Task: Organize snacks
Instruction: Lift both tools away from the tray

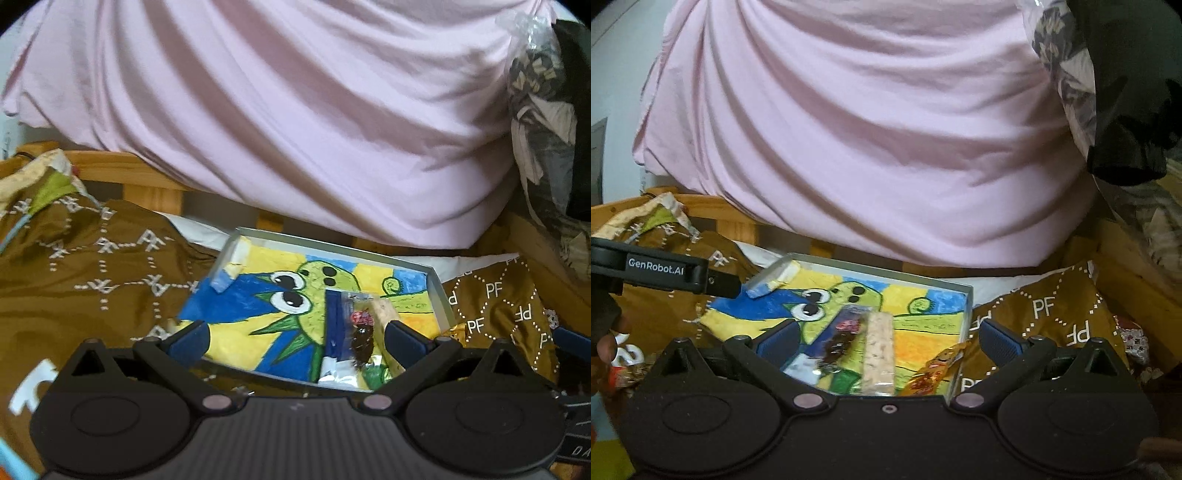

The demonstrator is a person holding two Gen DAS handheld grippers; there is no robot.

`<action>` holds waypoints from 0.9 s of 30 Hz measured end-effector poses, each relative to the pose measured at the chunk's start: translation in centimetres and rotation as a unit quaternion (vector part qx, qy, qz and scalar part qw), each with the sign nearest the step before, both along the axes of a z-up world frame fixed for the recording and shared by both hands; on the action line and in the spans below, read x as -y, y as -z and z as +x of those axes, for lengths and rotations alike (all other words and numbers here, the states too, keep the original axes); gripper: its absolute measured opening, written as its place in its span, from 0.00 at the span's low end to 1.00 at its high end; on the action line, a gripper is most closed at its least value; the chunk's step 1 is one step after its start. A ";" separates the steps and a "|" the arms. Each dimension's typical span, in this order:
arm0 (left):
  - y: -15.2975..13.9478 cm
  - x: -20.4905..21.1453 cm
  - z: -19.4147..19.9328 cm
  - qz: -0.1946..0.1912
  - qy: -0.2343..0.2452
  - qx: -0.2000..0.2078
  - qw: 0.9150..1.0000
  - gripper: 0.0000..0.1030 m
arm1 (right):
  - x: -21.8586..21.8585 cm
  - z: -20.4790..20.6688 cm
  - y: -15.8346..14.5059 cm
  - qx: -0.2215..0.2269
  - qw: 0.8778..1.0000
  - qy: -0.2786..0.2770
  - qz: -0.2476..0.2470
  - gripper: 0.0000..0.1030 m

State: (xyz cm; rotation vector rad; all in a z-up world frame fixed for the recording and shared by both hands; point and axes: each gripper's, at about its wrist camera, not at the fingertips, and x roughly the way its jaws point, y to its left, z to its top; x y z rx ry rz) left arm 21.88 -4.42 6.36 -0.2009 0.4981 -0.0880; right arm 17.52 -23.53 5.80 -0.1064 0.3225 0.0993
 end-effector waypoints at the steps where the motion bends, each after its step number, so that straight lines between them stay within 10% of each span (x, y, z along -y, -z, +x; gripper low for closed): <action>1: -0.1 -0.3 -0.7 0.002 -0.003 0.003 1.000 1.00 | -0.3 -0.4 -0.2 0.001 1.000 -0.003 0.001 0.99; 27: 1.8 -5.1 -13.9 0.021 -0.036 0.006 0.999 1.00 | -5.2 -10.5 1.0 -0.037 0.998 -0.041 0.026 0.99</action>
